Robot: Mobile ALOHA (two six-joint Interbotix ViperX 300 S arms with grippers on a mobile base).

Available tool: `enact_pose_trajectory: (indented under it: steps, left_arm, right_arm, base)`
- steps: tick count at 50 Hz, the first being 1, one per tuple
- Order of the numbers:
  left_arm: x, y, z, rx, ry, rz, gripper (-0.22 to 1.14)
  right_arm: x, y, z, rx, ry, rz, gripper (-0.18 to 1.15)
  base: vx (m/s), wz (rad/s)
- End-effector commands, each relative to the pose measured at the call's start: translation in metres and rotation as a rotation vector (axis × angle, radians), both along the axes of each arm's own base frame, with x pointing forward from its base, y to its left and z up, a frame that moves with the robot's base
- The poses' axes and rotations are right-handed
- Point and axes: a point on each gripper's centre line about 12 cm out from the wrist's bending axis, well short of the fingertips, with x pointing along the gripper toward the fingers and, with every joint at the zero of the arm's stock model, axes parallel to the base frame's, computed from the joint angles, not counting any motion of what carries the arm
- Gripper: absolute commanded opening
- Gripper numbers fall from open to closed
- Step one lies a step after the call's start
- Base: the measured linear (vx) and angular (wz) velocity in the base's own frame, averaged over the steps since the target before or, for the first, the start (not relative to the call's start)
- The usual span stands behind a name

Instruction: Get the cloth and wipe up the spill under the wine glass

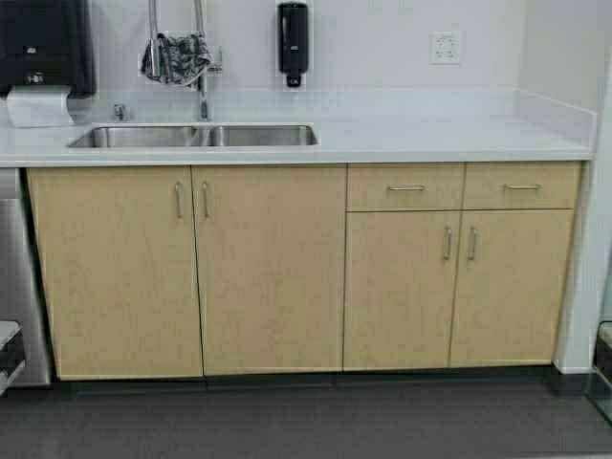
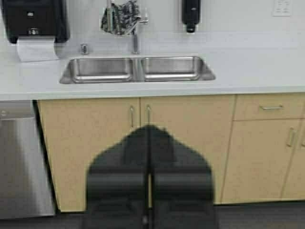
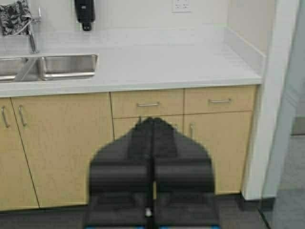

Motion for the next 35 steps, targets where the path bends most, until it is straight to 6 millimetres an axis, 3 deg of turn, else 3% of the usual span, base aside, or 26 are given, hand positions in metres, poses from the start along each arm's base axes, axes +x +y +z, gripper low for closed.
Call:
enact_pose_trajectory:
  steps: [1,35]
  left_arm:
    - [0.003,0.0,0.003,0.001,-0.009,0.0,0.02]
    - [-0.006,0.0,-0.003,-0.032,-0.021,-0.003,0.02]
  right_arm:
    - [0.002,0.0,0.009,0.001,-0.026,0.002,0.06]
    - [0.001,0.005,0.009,0.015,-0.031,0.027,0.06]
  base:
    - [0.41,0.14]
    - [0.44,0.11]
